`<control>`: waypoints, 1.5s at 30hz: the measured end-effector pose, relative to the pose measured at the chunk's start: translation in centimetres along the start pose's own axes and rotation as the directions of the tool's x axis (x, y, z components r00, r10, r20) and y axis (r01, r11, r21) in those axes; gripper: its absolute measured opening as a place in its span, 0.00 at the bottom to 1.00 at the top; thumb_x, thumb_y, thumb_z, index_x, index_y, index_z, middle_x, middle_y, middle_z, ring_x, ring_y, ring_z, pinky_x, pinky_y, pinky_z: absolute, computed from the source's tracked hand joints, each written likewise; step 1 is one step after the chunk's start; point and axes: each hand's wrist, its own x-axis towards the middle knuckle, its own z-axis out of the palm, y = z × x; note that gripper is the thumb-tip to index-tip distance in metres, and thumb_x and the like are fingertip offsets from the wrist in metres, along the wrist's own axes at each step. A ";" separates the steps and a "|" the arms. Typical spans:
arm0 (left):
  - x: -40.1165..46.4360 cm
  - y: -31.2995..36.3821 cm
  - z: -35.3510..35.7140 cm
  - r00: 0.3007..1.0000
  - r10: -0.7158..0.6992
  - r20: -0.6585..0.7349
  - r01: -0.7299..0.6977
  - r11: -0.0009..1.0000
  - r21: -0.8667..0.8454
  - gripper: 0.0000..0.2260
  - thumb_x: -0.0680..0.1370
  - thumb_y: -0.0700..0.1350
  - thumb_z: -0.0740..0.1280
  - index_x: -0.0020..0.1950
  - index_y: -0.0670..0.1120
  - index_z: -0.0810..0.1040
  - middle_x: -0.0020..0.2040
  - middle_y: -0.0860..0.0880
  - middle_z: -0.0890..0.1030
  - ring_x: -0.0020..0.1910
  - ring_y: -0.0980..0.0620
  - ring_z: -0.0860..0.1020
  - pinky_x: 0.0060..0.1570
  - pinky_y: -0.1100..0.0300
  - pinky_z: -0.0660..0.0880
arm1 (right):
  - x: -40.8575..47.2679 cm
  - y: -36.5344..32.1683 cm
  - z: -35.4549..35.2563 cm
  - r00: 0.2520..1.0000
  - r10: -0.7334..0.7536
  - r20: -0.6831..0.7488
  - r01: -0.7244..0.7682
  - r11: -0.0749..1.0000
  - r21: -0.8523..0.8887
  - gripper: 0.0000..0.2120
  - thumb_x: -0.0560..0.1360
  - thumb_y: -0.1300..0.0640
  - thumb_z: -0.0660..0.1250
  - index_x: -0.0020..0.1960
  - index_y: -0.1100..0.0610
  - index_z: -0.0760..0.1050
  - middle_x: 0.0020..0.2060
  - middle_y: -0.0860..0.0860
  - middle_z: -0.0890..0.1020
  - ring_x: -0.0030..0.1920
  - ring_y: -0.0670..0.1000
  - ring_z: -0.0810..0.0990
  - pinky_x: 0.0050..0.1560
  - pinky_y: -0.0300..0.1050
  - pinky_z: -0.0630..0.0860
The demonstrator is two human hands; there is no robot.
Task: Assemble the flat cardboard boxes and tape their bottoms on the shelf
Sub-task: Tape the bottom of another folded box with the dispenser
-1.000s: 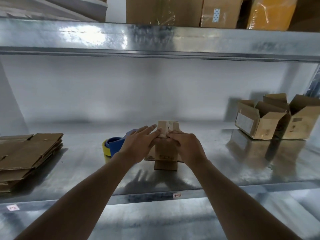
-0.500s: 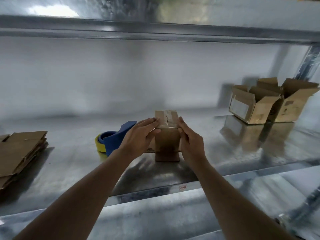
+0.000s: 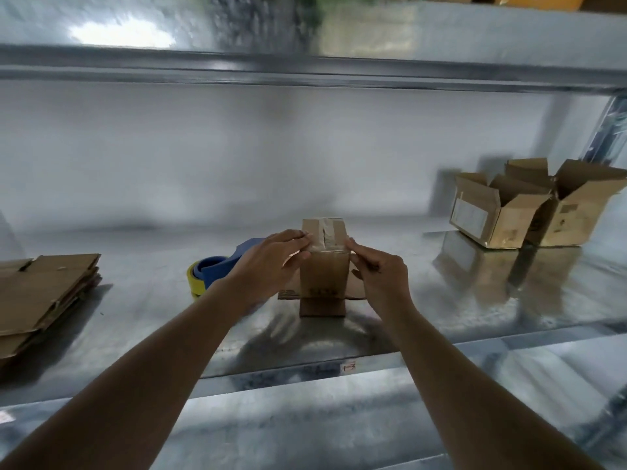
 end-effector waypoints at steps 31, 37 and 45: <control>0.2 2.2 0.6 0.994 -0.109 -0.026 0.104 0.983 -0.152 0.18 0.83 0.51 0.67 0.72 0.48 0.79 0.68 0.53 0.80 0.65 0.56 0.77 0.65 0.64 0.72 | -0.2 -2.9 1.0 0.930 -0.209 0.303 0.362 0.673 -0.645 0.28 0.85 0.40 0.50 0.78 0.54 0.69 0.78 0.51 0.70 0.80 0.52 0.63 0.72 0.57 0.74; 0.3 0.5 -0.2 0.994 -0.102 0.048 0.102 0.995 -0.001 0.19 0.86 0.45 0.61 0.79 0.50 0.70 0.79 0.51 0.68 0.80 0.51 0.64 0.76 0.58 0.61 | -0.9 -3.6 1.2 0.944 -0.200 0.265 0.330 0.644 -0.690 0.38 0.79 0.29 0.48 0.76 0.52 0.71 0.77 0.51 0.71 0.80 0.55 0.64 0.81 0.54 0.59; 1.1 0.1 0.5 0.957 -0.242 0.162 0.235 0.970 0.060 0.35 0.84 0.39 0.63 0.85 0.54 0.49 0.85 0.55 0.50 0.84 0.52 0.48 0.80 0.55 0.52 | -0.6 -6.7 3.7 0.998 -0.034 0.059 0.067 0.650 -0.757 0.33 0.77 0.30 0.65 0.64 0.57 0.81 0.62 0.53 0.84 0.66 0.55 0.81 0.79 0.52 0.65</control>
